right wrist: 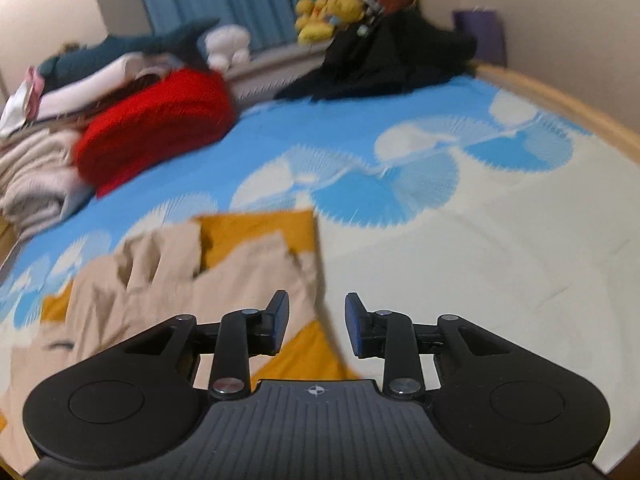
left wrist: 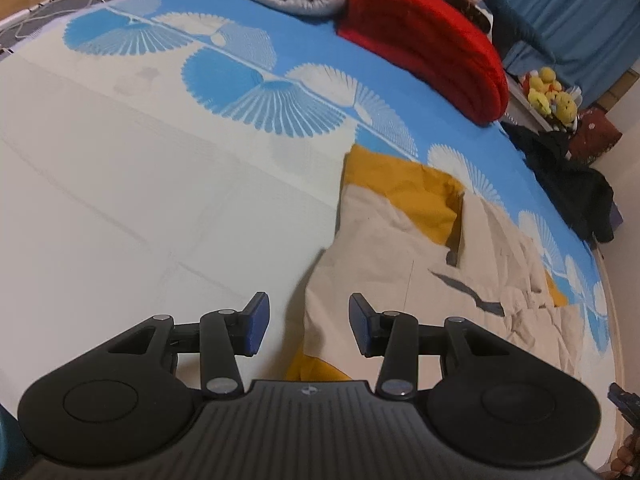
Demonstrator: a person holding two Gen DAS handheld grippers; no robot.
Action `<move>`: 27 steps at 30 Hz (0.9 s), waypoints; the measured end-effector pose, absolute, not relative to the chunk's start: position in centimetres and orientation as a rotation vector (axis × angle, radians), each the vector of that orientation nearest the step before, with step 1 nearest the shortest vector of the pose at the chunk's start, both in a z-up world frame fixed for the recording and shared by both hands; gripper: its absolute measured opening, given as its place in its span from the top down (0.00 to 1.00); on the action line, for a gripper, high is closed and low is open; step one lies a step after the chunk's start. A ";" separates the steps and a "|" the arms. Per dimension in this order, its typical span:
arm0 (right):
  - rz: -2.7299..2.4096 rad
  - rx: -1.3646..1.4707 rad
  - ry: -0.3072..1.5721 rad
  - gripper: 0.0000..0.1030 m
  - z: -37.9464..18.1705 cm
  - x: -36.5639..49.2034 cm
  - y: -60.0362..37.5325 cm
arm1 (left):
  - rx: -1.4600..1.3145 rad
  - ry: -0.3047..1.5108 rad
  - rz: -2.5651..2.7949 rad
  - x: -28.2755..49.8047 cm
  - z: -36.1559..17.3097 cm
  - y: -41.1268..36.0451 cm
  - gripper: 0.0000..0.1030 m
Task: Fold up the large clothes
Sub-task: 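Fold the held yellow hem over the jacket body and open both grippers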
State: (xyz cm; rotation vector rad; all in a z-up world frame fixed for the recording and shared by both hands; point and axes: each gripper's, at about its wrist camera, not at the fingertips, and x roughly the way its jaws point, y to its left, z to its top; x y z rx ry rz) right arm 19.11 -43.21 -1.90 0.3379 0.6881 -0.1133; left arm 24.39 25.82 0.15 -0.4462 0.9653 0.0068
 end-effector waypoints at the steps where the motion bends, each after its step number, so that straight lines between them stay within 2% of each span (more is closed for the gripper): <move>1: -0.103 0.332 0.711 0.65 -2.5 19.3 -43.0 | -0.440 0.975 0.009 24.3 -0.1 25.4 0.54; 5: -0.086 0.332 0.773 0.61 -3.7 19.9 -42.4 | -0.454 0.996 0.016 25.0 -1.2 24.8 0.54; 7: -0.087 0.342 0.782 0.54 -4.2 20.5 -42.3 | -0.466 1.003 0.022 25.4 -1.5 24.6 0.54; 10: -0.092 0.350 0.802 0.50 -4.7 21.1 -42.2 | -0.492 1.015 0.028 25.9 -1.9 24.3 0.52; 27: -0.097 0.363 0.917 0.48 -8.1 24.4 -42.4 | -0.468 1.097 0.088 28.1 -3.9 23.2 0.50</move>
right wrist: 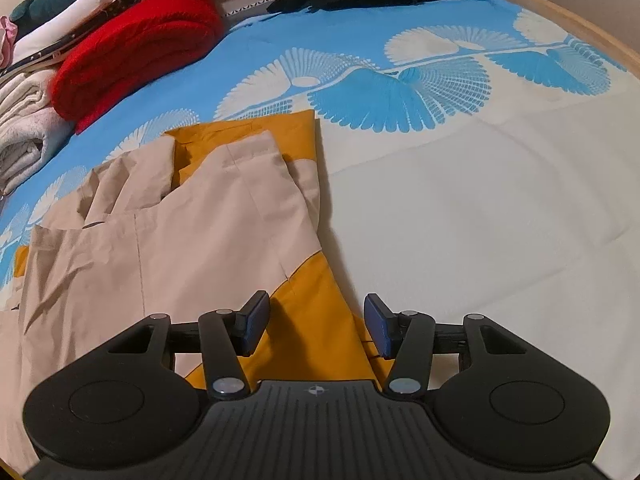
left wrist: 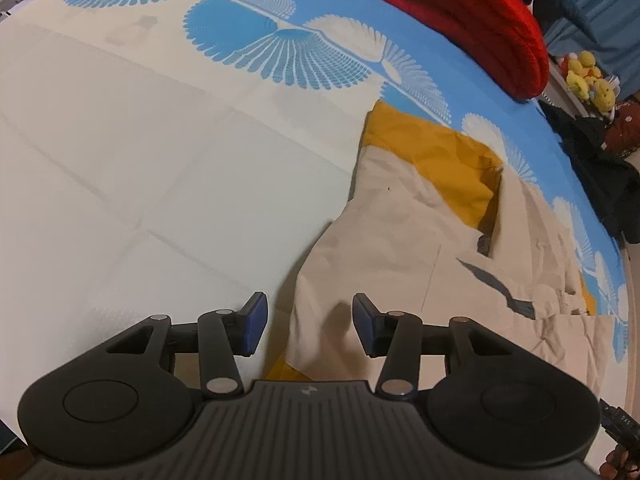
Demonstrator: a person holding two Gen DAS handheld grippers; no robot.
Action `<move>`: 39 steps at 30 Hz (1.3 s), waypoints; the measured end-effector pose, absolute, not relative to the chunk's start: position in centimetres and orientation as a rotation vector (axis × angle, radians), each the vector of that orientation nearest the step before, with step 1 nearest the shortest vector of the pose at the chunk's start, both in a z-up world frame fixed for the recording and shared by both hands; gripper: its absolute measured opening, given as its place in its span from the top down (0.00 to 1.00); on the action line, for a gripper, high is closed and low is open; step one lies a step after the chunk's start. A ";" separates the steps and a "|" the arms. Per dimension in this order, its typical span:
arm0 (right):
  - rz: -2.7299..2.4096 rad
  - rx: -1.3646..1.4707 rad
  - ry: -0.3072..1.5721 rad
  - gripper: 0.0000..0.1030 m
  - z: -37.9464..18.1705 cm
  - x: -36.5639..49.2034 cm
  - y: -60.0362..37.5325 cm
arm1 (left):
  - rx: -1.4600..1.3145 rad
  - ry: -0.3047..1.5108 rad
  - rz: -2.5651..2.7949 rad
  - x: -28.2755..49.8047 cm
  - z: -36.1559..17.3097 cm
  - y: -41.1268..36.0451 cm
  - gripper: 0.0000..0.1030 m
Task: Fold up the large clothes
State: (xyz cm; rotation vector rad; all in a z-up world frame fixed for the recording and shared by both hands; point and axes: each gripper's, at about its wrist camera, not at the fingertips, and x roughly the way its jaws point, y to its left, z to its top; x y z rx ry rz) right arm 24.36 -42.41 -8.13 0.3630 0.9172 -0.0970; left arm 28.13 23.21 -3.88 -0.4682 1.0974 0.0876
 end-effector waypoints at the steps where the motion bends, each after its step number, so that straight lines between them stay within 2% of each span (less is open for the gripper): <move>1: -0.094 0.362 0.920 0.48 -8.2 24.4 -42.4 | -0.465 1.099 0.088 28.1 -3.9 23.2 0.50; 9: -0.059 0.339 0.936 0.51 -8.5 24.5 -41.8 | -0.439 1.117 0.076 28.1 -4.3 22.4 0.50; 13: -0.055 0.300 0.933 0.76 -8.4 24.2 -41.5 | -0.439 1.117 0.078 28.2 -4.4 22.4 0.50; 15: -0.052 0.305 0.928 0.83 -8.3 24.1 -41.7 | -0.441 1.118 0.073 28.2 -4.3 22.3 0.52; 16: -0.054 0.303 0.924 0.90 -8.3 24.0 -41.8 | -0.441 1.118 0.065 28.2 -4.3 22.2 0.54; 17: -0.054 0.301 0.917 0.92 -8.2 23.9 -41.9 | -0.438 1.116 0.054 28.3 -4.3 22.1 0.69; 18: -0.048 0.302 0.910 0.96 -8.1 23.8 -41.9 | -0.428 1.113 0.045 28.3 -4.2 21.9 0.78; 19: -0.040 0.300 0.897 0.97 -7.9 23.7 -41.9 | -0.407 1.102 0.041 28.2 -4.0 21.7 0.92; 22: -0.018 0.289 0.840 0.98 -6.7 23.1 -41.6 | -0.379 1.043 0.018 28.0 -3.0 21.4 0.98; 31: -0.034 0.371 0.545 0.99 -1.3 20.7 -43.0 | -0.312 0.675 0.003 26.8 2.6 20.7 0.99; 34: -0.043 0.355 0.462 0.99 -0.2 20.6 -42.8 | -0.248 0.597 0.015 27.2 3.5 19.2 0.99; 39: -0.108 0.323 0.433 0.99 -0.2 22.2 -42.7 | -0.198 0.529 0.038 29.3 3.9 17.2 0.99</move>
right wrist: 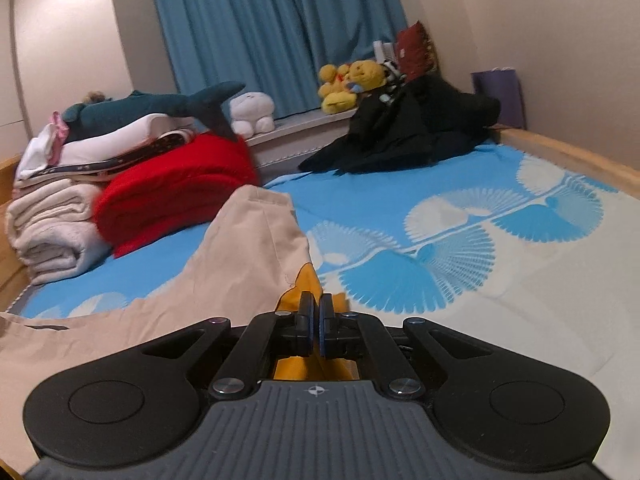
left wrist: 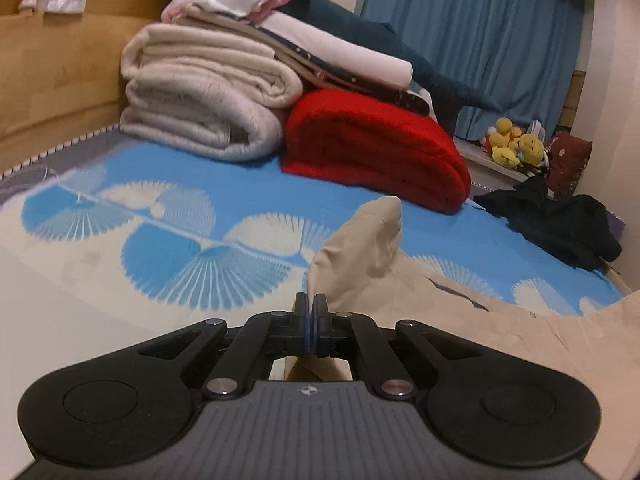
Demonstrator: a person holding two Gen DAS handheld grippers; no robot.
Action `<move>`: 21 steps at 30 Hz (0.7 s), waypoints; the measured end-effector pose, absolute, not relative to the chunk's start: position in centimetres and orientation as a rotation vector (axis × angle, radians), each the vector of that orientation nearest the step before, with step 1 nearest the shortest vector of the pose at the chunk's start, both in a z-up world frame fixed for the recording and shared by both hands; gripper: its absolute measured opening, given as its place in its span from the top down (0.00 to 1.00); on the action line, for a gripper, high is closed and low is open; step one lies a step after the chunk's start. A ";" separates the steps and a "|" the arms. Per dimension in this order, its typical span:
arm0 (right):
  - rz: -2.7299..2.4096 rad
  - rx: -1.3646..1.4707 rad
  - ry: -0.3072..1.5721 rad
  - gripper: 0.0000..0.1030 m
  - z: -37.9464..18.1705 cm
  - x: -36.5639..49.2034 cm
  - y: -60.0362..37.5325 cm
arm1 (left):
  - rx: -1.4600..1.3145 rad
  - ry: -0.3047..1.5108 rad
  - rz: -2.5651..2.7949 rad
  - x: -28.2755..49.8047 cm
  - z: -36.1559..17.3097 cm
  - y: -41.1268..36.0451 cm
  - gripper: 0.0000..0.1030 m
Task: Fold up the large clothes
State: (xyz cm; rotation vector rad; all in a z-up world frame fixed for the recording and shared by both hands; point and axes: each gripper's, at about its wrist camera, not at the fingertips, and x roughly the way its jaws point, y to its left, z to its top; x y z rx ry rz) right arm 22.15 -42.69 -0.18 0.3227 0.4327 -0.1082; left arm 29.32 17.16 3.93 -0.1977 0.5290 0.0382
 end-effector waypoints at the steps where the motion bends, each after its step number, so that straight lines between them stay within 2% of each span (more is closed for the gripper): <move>1: -0.118 0.317 0.429 0.99 -0.2 22.6 -42.6 | -0.193 0.529 0.047 29.9 3.8 16.9 0.99; 12: -0.152 0.266 0.313 0.99 0.1 26.4 -41.4 | -0.225 0.460 0.099 35.6 2.7 17.2 0.99; 15: -0.177 0.264 0.319 0.99 -0.5 28.1 -41.2 | -0.284 0.564 0.090 38.5 0.4 18.0 0.97; 16: -0.193 0.263 0.341 0.99 -1.0 28.8 -41.2 | -0.314 0.635 0.093 39.6 -0.9 18.3 0.94; 17: -0.215 0.261 0.383 0.98 -1.7 29.7 -41.2 | -0.338 0.707 0.094 40.5 -2.2 18.7 0.82; 18: -0.227 0.272 0.441 0.98 -2.5 30.7 -41.3 | -0.355 0.794 0.103 41.3 -3.6 19.0 0.76; 21: -0.272 0.314 0.674 0.91 -6.1 33.5 -42.1 | -0.362 0.859 0.161 41.5 -4.0 19.9 0.73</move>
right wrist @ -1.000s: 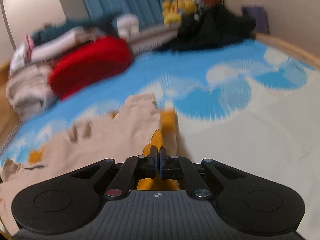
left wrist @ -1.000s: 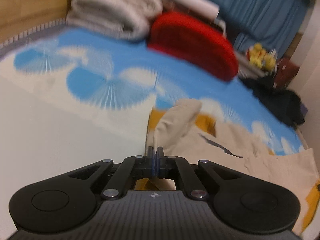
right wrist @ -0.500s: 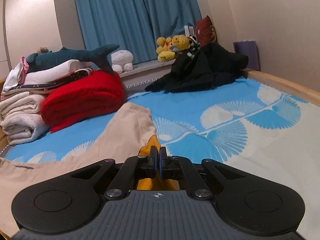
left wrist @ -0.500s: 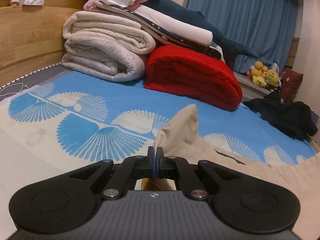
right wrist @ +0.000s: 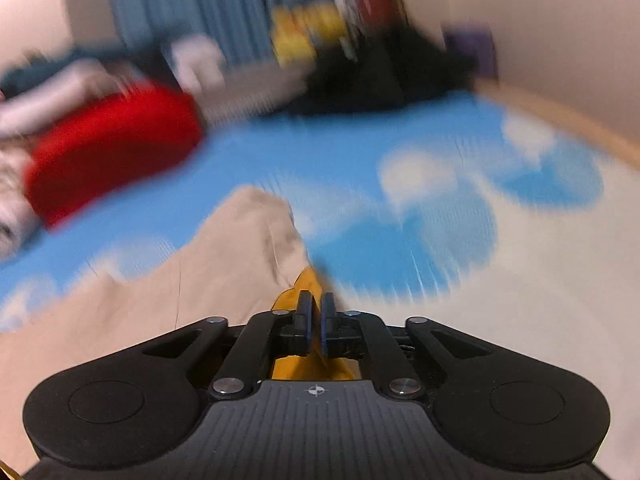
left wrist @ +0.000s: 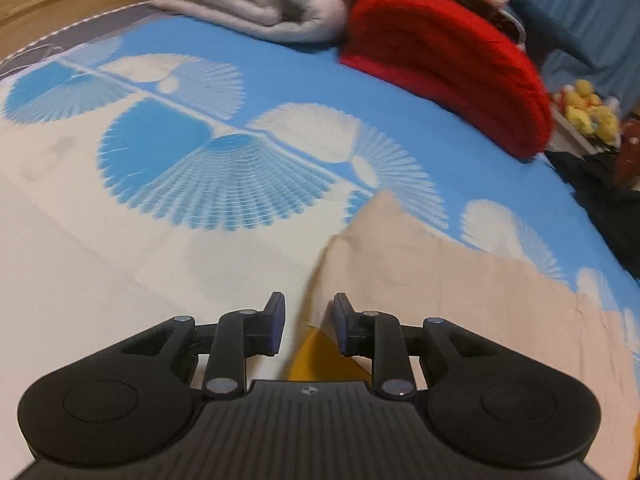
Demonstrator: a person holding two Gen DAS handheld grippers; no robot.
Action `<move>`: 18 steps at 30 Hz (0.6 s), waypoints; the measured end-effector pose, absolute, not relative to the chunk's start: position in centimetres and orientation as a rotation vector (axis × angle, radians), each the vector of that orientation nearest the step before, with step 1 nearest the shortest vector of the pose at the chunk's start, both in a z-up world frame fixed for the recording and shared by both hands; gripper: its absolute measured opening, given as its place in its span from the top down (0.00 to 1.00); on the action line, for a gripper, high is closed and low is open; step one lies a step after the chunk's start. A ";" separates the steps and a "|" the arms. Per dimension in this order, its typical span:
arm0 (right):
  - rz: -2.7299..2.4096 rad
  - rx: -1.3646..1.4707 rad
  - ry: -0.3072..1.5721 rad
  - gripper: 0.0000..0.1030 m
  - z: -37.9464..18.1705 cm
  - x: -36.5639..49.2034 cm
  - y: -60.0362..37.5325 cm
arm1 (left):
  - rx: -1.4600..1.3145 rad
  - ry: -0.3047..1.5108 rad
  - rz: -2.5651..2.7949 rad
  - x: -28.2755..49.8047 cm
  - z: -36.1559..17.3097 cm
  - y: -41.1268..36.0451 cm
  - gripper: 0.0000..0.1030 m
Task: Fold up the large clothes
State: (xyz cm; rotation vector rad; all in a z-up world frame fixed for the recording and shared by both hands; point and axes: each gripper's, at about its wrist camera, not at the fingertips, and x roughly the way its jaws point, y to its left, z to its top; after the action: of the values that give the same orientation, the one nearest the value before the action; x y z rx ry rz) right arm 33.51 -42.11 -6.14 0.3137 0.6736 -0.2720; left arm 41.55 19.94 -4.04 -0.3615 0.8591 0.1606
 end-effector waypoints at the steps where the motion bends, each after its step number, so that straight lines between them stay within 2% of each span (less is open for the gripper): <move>1: -0.284 0.315 0.716 0.91 -6.9 33.8 -42.3 | -0.367 0.845 0.156 41.3 -3.5 20.1 0.73; 2: -0.286 0.319 0.741 0.91 -7.4 33.9 -42.5 | -0.375 0.826 0.137 41.0 -2.8 20.2 0.73; 3: -0.286 0.321 0.754 0.83 -7.6 33.9 -42.7 | -0.382 0.809 0.102 40.7 -2.1 20.2 0.72; 4: -0.284 0.324 0.762 0.69 -7.7 33.9 -42.8 | -0.384 0.802 0.059 40.3 -1.7 19.8 0.70; 6: -0.270 0.351 0.798 0.56 -8.2 33.9 -43.2 | -0.376 0.820 -0.047 40.0 -1.5 18.8 0.67; 8: -0.236 0.393 0.842 0.59 -8.8 33.9 -43.5 | -0.351 0.874 -0.124 40.0 -2.4 17.8 0.62; 10: -0.204 0.390 0.835 0.96 -8.8 33.5 -43.1 | -0.284 0.979 -0.131 40.3 -4.7 16.8 0.62; 12: -0.195 0.345 0.774 0.98 -7.9 33.0 -42.5 | -0.207 1.056 -0.064 40.5 -6.5 16.6 0.63; 14: -0.198 0.348 0.699 0.98 -7.0 32.4 -42.1 | -0.171 1.054 0.003 40.4 -6.5 16.7 0.63; 18: -0.274 0.325 0.747 0.94 -7.8 32.4 -42.1 | -0.106 0.970 -0.091 38.3 -3.4 14.4 0.63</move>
State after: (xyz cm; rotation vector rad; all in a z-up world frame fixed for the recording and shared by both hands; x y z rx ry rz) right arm 32.45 -42.14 -7.85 0.3254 0.7468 -0.2738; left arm 38.35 14.39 -3.39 -0.1058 0.9700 -0.0914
